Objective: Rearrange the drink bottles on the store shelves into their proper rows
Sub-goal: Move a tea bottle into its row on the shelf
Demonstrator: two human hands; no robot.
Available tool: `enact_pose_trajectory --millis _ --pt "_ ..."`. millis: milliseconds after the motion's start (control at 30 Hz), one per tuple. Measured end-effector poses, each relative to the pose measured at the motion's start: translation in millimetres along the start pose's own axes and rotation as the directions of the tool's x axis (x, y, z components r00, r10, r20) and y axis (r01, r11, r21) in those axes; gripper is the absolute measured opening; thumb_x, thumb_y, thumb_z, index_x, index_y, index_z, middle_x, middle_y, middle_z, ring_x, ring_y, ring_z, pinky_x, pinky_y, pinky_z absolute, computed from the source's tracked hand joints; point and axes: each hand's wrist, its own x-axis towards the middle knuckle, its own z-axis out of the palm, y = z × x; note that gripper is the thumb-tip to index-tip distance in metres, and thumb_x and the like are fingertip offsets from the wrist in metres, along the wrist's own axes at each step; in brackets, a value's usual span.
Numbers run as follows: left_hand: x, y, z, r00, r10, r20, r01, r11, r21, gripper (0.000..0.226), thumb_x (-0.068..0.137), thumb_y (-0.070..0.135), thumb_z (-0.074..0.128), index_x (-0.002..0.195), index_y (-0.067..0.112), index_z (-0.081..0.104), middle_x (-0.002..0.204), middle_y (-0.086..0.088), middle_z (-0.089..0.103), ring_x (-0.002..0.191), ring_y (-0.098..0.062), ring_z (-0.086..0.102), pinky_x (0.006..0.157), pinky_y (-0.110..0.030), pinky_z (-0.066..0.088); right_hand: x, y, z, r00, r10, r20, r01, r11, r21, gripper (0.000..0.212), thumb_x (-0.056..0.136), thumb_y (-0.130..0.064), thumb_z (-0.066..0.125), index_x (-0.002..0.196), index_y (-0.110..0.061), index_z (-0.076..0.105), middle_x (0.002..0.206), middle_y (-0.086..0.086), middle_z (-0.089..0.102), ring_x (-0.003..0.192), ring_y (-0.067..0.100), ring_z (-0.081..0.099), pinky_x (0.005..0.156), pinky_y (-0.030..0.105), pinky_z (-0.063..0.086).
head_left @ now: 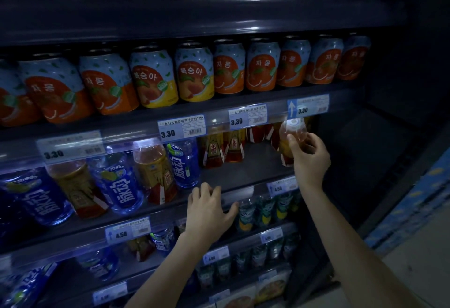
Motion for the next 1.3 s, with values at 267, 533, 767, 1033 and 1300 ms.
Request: enact_pose_trajectory --millis 267,533,767,1033,1300 --pt "-1 1 -2 1.0 -0.003 0.011 0.003 1.0 -0.005 0.068 0.085 0.069 0.034 0.129 0.019 0.05 0.114 -0.003 0.044 0.108 -0.026 0.041 0.094 -0.038 0.038 9 -1 -2 0.999 0.046 0.018 -0.047 0.997 0.055 0.05 0.075 -0.058 0.072 0.11 -0.024 0.063 0.115 -0.003 0.062 0.1 0.004 0.061 0.074 0.012 0.05" --pt "0 3 -1 1.0 -0.014 0.018 0.014 1.0 0.006 0.068 0.085 0.068 0.035 0.129 0.018 0.049 0.116 -0.004 0.044 0.109 -0.027 0.04 0.095 -0.039 0.038 13 -8 7 0.992 0.117 0.047 -0.121 0.99 0.072 0.036 0.075 -0.066 0.065 0.092 -0.034 0.064 0.095 -0.013 0.066 0.088 0.001 0.061 0.066 0.016 0.044" --pt "-2 4 -2 1.0 -0.014 0.008 0.014 1.0 0.015 0.066 0.085 0.067 0.036 0.126 0.018 0.051 0.115 -0.004 0.045 0.107 -0.027 0.041 0.094 -0.038 0.039 2 -3 15 0.983 0.146 0.112 -0.157 0.982 0.105 0.039 0.076 -0.066 0.064 0.1 -0.036 0.056 0.102 -0.012 0.062 0.091 0.003 0.061 0.069 0.016 0.05" --pt "-1 4 -3 1.0 0.003 0.017 -0.004 0.999 0.051 0.065 0.086 0.064 0.035 0.13 0.018 0.049 0.121 -0.006 0.045 0.111 -0.028 0.041 0.096 -0.038 0.039 -21 24 26 0.994 0.099 0.039 -0.097 0.994 -0.054 0.069 0.07 -0.031 0.086 0.122 -0.012 0.045 0.122 0.005 0.045 0.107 0.017 0.053 0.086 0.024 0.048" --pt "1 7 -4 0.999 -0.016 0.036 0.013 0.998 0.06 0.068 0.085 0.066 0.033 0.129 0.017 0.049 0.12 -0.007 0.046 0.111 -0.031 0.042 0.095 -0.041 0.039 -12 29 38 0.974 0.068 0.215 -0.053 0.996 -0.075 0.055 0.078 -0.036 0.079 0.124 -0.021 0.054 0.115 -0.003 0.06 0.104 0.013 0.058 0.082 0.023 0.048"
